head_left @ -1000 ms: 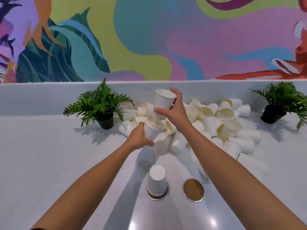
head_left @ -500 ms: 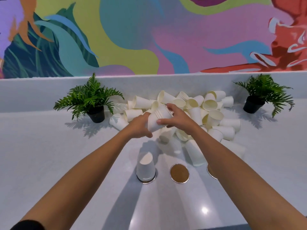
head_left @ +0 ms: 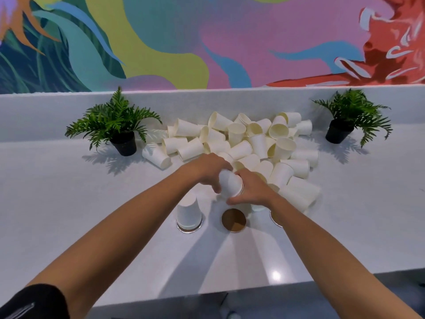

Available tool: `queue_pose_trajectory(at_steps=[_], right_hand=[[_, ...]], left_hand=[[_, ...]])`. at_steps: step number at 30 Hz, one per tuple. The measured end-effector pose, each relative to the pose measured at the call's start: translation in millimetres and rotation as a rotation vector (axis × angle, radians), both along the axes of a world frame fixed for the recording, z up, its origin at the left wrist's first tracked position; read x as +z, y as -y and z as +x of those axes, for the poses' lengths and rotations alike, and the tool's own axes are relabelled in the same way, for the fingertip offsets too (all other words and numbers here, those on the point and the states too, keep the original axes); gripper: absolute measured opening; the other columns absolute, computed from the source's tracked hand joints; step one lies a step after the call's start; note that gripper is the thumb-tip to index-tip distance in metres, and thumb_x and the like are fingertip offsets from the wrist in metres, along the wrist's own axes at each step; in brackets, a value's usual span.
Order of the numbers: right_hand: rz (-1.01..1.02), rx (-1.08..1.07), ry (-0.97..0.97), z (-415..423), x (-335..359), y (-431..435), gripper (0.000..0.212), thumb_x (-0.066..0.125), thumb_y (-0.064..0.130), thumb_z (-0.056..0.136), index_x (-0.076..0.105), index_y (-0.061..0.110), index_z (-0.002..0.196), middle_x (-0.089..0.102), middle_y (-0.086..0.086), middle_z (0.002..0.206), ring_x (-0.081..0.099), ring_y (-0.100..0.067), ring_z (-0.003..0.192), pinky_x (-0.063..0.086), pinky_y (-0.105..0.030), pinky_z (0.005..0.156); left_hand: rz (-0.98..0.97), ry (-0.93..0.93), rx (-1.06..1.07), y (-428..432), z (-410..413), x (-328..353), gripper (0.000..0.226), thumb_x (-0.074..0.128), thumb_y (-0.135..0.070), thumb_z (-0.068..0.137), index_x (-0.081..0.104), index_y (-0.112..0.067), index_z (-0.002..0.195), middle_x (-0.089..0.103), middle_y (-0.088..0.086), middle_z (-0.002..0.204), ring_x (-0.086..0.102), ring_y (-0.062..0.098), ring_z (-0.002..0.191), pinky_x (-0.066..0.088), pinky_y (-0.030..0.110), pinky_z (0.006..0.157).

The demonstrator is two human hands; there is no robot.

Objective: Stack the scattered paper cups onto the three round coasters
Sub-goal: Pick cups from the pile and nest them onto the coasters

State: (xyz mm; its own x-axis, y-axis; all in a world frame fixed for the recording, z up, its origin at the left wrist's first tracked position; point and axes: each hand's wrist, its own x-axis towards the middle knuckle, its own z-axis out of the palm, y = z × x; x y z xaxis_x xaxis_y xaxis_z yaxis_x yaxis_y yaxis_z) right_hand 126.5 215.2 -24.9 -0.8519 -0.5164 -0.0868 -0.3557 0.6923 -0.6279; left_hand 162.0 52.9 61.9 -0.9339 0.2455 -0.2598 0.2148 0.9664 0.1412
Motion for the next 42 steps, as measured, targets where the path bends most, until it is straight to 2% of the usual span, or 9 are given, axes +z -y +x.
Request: queue_pose_trajectory(at_steps=[3,5,10,16,23,29,34,39,42], right_hand=[[0.024,0.018,0.049,16,-15,-5,0.067,0.086,0.037,0.061,0.053,0.014,0.115,0.059,-0.004,0.106,0.057,-0.023,0.094,0.050,-0.040,0.077],[0.013,0.001,0.105,23,-24,-7,0.065,0.084,0.037,0.062,0.050,0.017,0.114,0.060,-0.002,0.103,0.059,-0.020,0.091,0.052,-0.037,0.075],[-0.017,-0.045,0.163,35,-42,-14,0.065,0.083,0.036,0.065,0.046,0.019,0.116,0.062,0.002,0.103,0.061,-0.017,0.091,0.053,-0.031,0.074],[-0.068,-0.019,0.154,45,-47,-17,0.077,0.084,0.032,0.065,0.044,0.016,0.129,0.063,-0.004,0.115,0.061,-0.022,0.101,0.053,-0.043,0.087],[-0.070,-0.025,0.127,48,-49,-19,0.070,0.083,0.029,0.065,0.045,0.016,0.123,0.061,-0.003,0.111,0.060,-0.021,0.099,0.053,-0.043,0.084],[-0.042,-0.046,0.172,45,-57,-23,0.079,0.077,0.050,0.054,0.045,0.022,0.120,0.061,0.003,0.109,0.060,-0.017,0.097,0.054,-0.045,0.082],[-0.033,-0.050,0.188,42,-56,-23,0.082,0.077,0.054,0.055,0.044,0.022,0.123,0.060,0.004,0.113,0.059,-0.017,0.099,0.054,-0.044,0.085],[0.237,0.093,0.282,27,-24,-23,0.075,0.081,0.028,0.068,0.038,0.014,0.129,0.058,-0.007,0.119,0.058,-0.024,0.105,0.052,-0.039,0.088],[0.414,0.143,0.229,6,6,-26,0.054,0.069,0.012,0.079,0.045,0.013,0.127,0.058,-0.006,0.122,0.052,-0.017,0.098,0.045,-0.028,0.081]], left_hand=[[0.043,0.016,-0.012,-15,7,-11,0.068,0.079,-0.027,0.075,0.048,-0.026,0.136,0.053,0.005,0.127,0.050,0.023,0.114,0.038,0.027,0.081],[0.072,0.028,-0.013,-23,13,-20,0.068,0.078,-0.024,0.076,0.045,-0.025,0.135,0.050,0.006,0.124,0.050,0.025,0.112,0.038,0.027,0.078],[0.145,0.036,-0.023,-35,26,-36,0.066,0.072,-0.013,0.080,0.038,-0.020,0.137,0.045,0.006,0.129,0.052,0.027,0.111,0.041,0.028,0.075],[0.200,0.036,-0.001,-37,35,-47,0.067,0.068,-0.008,0.083,0.034,-0.018,0.140,0.043,0.008,0.133,0.052,0.027,0.112,0.038,0.027,0.075],[0.235,-0.005,0.018,-37,41,-51,0.061,0.068,-0.010,0.084,0.038,-0.018,0.137,0.044,0.008,0.133,0.052,0.026,0.110,0.038,0.026,0.076],[0.230,-0.009,0.016,-37,41,-56,0.060,0.068,-0.010,0.084,0.039,-0.018,0.136,0.045,0.008,0.132,0.053,0.027,0.109,0.039,0.027,0.076],[0.234,-0.004,0.018,-37,40,-56,0.063,0.070,-0.011,0.083,0.038,-0.019,0.137,0.047,0.007,0.133,0.052,0.025,0.111,0.039,0.026,0.077],[0.212,0.082,0.037,-31,35,-48,0.085,0.079,-0.011,0.074,0.030,-0.022,0.142,0.045,0.006,0.136,0.051,0.025,0.117,0.046,0.031,0.085],[0.196,0.174,0.045,-20,26,-35,0.091,0.079,-0.009,0.074,0.025,-0.024,0.145,0.044,0.005,0.140,0.047,0.024,0.122,0.045,0.034,0.093]])
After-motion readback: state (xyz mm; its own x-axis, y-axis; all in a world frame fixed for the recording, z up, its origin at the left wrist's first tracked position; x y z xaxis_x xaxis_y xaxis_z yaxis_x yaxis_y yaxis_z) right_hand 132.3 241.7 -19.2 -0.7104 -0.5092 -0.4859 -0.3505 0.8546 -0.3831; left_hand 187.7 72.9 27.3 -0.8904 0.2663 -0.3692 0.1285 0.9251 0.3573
